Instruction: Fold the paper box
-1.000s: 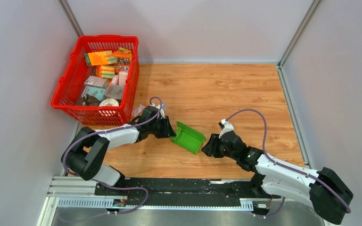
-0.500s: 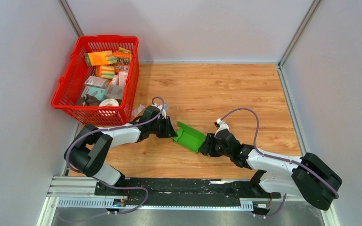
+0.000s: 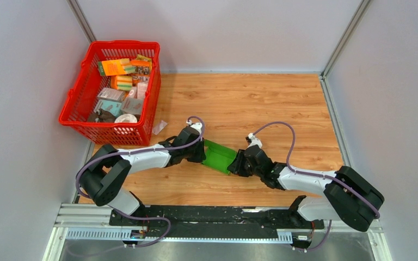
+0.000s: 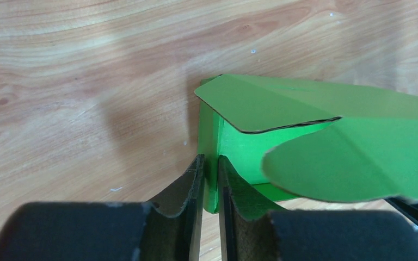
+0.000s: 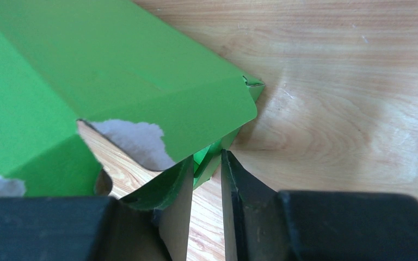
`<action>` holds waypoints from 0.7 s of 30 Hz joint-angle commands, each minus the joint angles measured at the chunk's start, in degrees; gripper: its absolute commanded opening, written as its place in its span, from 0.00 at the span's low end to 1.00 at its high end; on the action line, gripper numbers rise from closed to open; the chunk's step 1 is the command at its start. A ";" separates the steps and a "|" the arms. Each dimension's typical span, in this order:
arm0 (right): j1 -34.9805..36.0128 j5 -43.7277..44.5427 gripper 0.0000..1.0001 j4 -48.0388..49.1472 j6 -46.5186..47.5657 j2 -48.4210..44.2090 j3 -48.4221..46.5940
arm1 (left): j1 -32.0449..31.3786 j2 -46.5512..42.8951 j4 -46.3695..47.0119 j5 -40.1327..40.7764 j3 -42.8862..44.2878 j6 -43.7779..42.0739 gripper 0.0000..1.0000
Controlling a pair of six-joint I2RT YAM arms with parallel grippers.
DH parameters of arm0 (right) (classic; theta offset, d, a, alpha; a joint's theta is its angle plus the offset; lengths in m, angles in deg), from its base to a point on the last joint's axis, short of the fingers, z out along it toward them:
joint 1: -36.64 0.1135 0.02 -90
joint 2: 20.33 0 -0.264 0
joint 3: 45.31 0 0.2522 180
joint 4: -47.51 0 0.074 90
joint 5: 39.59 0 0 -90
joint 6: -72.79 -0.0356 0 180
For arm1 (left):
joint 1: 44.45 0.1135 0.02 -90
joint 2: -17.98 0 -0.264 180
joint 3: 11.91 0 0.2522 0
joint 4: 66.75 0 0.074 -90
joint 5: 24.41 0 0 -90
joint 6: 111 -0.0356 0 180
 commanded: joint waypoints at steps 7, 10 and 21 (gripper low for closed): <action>-0.11 0.72 0.25 4.42 -2.16 2.17 -2.30 | -7.47 2.13 -12.36 23.42 7.20 -3.02 0.25; -0.11 0.81 0.23 5.04 -2.69 3.31 -2.65 | -10.55 5.74 -17.37 30.71 10.54 -2.14 0.12; -0.03 0.72 0.21 5.83 -3.75 3.93 -2.74 | -16.89 14.80 -24.87 39.80 16.97 -0.03 0.00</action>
